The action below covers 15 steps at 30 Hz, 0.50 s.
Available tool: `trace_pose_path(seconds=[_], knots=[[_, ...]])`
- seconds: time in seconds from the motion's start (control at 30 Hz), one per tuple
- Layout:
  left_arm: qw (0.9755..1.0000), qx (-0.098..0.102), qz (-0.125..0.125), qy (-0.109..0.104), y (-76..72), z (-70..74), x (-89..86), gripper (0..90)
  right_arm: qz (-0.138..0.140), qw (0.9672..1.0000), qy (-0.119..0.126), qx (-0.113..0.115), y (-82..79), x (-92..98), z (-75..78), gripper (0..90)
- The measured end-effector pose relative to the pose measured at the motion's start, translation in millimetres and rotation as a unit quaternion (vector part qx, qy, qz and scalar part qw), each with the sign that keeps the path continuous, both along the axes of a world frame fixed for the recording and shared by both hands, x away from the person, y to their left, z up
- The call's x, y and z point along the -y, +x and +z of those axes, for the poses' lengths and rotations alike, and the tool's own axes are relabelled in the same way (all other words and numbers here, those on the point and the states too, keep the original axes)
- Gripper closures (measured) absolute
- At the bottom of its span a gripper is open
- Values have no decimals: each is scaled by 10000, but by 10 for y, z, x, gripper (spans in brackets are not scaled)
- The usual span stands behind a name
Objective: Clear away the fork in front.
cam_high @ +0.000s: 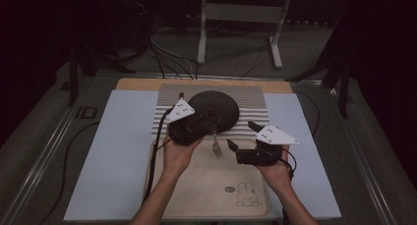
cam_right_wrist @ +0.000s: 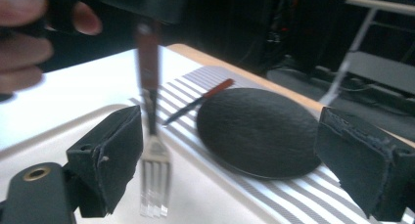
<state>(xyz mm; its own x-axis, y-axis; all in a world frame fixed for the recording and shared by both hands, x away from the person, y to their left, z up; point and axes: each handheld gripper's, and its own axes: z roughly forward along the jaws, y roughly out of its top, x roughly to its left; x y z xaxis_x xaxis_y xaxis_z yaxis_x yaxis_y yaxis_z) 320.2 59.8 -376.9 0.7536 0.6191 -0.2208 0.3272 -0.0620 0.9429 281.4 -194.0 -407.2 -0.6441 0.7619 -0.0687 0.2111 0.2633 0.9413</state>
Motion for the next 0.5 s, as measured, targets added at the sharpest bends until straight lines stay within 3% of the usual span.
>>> trace_pose_path(seconds=[0.33,0.5], knots=[[9998,-153,116,-56,26,58,-151,802,-414,9990,-32,187,-53,284,-81,111],[9998,-148,113,-22,36,90,-217,802,-542,9985,-37,107,-61,425,-146,111]])
